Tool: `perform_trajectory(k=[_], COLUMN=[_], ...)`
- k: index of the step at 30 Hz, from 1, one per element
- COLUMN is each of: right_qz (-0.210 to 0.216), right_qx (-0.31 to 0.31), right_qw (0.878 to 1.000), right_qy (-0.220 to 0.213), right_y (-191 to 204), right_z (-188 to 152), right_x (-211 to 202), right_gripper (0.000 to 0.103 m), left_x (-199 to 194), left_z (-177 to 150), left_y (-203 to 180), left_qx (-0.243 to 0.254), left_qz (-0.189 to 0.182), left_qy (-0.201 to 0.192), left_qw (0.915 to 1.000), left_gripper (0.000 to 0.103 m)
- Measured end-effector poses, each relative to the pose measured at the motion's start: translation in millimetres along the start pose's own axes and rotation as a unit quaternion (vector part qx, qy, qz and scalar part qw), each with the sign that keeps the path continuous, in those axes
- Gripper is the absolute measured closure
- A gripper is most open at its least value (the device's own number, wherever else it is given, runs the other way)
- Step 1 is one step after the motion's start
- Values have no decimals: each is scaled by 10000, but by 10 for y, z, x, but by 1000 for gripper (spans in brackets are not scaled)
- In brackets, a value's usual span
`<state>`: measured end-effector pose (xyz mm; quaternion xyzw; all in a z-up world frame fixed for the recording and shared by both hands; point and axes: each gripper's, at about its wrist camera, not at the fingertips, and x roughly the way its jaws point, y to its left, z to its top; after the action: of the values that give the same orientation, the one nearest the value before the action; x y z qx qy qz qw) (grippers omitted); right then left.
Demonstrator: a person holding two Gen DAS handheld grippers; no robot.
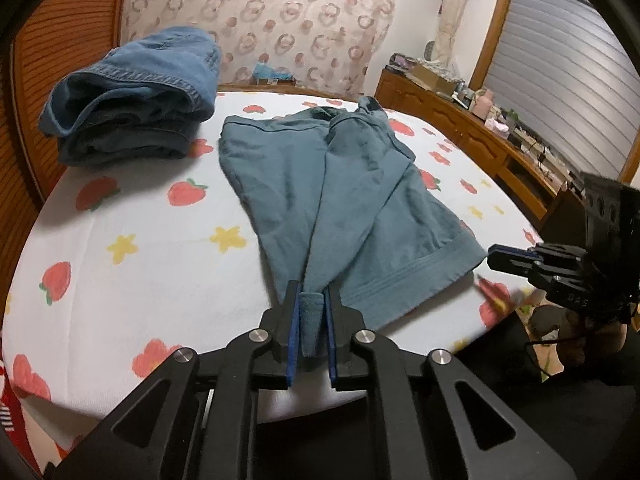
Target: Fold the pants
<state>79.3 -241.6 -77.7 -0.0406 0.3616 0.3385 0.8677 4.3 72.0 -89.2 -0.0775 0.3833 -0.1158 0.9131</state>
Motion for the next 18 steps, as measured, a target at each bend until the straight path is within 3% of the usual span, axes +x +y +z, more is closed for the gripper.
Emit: perform_trajectory(k=[6,8,13,18], right_qz=[-76,-124,-240,-341], right_qx=[127,147,117,76], right_qw=[9998,9997,9993,9990], right_qy=[-117,-164,-245,-295], right_y=[-100,-121,-142,-164], right_z=[-27,-10,68,190], right_x=[-162,-196,-215,-104], right_gripper=[95,94,94,82], left_x=[-120,-153,-165,-78], left_z=[47,78,177,320], left_y=[57,91,116,64], left_qx=[-41,-81,-16,144], left_qz=[148,201,250,178], left_qy=[-168,-243,-275,-315], left_qw=[9997,9995,9993,9992], left_gripper=[68,54,53,53])
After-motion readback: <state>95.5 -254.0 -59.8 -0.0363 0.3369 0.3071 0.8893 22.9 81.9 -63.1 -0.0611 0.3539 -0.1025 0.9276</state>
